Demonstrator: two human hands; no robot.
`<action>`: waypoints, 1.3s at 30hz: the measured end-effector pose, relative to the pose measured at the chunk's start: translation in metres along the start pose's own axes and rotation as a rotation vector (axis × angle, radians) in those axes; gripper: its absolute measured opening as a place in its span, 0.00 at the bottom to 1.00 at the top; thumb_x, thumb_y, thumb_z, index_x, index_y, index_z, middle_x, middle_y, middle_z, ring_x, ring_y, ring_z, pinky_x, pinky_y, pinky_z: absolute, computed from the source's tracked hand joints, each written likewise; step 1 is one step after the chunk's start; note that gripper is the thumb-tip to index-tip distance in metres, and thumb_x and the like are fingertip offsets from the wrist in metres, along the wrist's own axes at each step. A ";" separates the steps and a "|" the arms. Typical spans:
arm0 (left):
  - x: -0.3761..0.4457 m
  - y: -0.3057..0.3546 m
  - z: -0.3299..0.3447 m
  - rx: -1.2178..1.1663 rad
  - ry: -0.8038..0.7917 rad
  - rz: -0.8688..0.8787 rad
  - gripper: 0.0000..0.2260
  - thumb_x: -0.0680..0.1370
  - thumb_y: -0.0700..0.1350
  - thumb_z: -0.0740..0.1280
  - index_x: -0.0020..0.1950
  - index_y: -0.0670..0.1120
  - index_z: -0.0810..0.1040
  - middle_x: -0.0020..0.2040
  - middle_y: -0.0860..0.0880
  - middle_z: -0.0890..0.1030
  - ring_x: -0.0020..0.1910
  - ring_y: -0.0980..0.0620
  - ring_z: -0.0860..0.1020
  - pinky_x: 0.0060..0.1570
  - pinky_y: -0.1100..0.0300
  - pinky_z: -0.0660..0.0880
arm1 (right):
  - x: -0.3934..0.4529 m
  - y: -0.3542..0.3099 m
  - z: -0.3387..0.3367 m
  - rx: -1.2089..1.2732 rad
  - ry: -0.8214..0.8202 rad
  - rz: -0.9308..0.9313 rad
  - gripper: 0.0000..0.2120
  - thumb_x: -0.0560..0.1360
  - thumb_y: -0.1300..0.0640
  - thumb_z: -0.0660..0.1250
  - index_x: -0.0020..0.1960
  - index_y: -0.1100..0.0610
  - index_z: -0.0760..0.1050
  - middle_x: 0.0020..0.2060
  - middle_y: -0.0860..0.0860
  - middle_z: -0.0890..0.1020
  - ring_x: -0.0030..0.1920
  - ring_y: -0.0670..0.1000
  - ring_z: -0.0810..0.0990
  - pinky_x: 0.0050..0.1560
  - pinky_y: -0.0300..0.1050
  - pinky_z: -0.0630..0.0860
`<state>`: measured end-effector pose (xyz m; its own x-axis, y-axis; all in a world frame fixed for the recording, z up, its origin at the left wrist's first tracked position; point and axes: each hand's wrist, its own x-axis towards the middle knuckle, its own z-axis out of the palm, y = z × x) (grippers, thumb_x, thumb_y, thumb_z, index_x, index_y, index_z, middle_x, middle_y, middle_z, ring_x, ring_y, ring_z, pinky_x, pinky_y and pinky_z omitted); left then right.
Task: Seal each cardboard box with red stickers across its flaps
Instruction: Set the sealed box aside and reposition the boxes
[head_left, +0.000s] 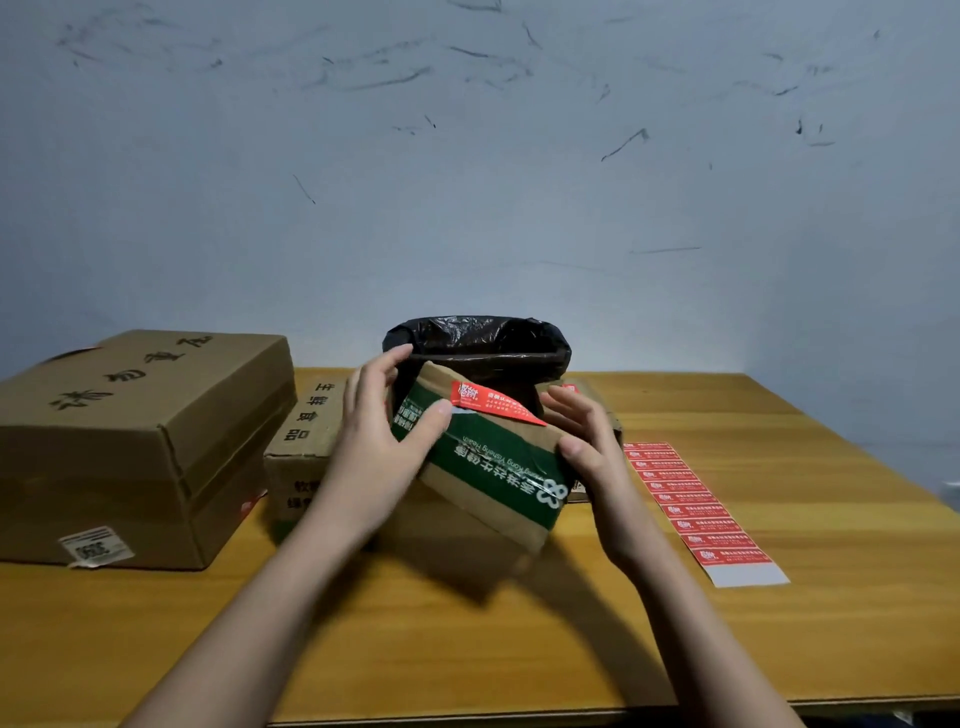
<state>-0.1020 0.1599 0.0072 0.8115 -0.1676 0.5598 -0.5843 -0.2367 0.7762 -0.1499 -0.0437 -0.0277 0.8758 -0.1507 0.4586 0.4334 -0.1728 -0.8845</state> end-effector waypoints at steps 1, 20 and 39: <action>0.003 0.001 -0.005 -0.020 -0.108 -0.059 0.27 0.73 0.57 0.70 0.68 0.59 0.63 0.68 0.53 0.66 0.66 0.58 0.67 0.65 0.60 0.68 | 0.000 -0.001 -0.002 0.017 -0.025 0.012 0.34 0.63 0.36 0.62 0.67 0.47 0.67 0.65 0.44 0.74 0.65 0.40 0.72 0.55 0.34 0.74; 0.002 0.003 -0.012 -0.386 -0.480 -0.468 0.25 0.65 0.57 0.74 0.60 0.62 0.71 0.56 0.54 0.81 0.49 0.62 0.81 0.45 0.67 0.76 | 0.006 -0.013 -0.017 0.089 -0.053 0.099 0.39 0.59 0.23 0.65 0.62 0.44 0.74 0.61 0.52 0.79 0.62 0.56 0.78 0.63 0.67 0.70; -0.002 -0.005 -0.006 -0.509 -0.580 -0.594 0.36 0.68 0.75 0.54 0.69 0.56 0.72 0.64 0.50 0.78 0.64 0.50 0.76 0.66 0.45 0.68 | 0.019 -0.017 -0.033 -0.053 0.221 0.167 0.48 0.58 0.25 0.63 0.72 0.45 0.59 0.56 0.51 0.79 0.54 0.49 0.81 0.59 0.57 0.76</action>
<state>-0.1008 0.1669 0.0034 0.7697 -0.6324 -0.0875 0.0999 -0.0161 0.9949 -0.1478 -0.0761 -0.0016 0.8643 -0.3887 0.3192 0.2696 -0.1777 -0.9464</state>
